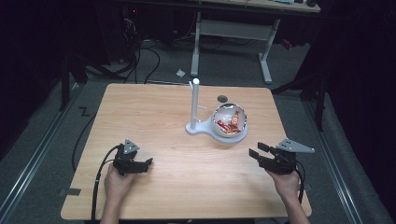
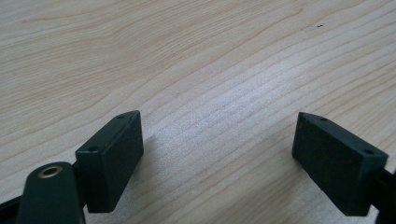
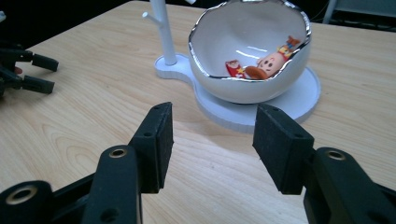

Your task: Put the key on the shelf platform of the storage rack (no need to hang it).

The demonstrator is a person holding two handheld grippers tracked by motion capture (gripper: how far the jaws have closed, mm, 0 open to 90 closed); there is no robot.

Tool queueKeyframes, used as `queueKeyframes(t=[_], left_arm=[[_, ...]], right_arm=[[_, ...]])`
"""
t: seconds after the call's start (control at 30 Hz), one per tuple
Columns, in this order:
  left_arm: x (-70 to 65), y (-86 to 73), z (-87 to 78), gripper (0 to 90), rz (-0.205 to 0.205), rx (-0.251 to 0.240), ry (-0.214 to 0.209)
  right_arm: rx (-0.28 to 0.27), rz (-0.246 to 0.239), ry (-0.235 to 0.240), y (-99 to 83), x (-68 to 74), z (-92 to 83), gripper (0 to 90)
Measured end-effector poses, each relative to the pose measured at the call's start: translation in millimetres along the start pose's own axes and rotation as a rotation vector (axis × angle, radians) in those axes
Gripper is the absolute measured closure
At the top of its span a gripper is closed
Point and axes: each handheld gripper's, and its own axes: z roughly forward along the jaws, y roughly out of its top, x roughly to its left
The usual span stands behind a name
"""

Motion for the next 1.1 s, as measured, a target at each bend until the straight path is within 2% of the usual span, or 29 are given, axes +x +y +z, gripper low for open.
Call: queueKeyframes(t=[0.4,0.57,0.7,1.1], left_arm=[[0.0,0.0,0.0,16.6,0.0,0.0,0.0],[0.0,0.0,0.0,16.7,0.0,-0.001,0.0],[0.0,0.0,0.0,16.6,0.0,0.0,0.0],[0.0,0.0,0.0,16.6,0.0,0.0,0.0]], right_arm=[[0.053,-0.034,0.011,-7.3,12.3,21.2,47.1],[0.065,-0.021,0.012,-11.3,12.8,25.8,47.3],[0.087,-0.035,0.012,-15.0,14.3,32.1,47.3],[0.134,-0.025,0.01,-27.1,17.0,52.7,47.3]])
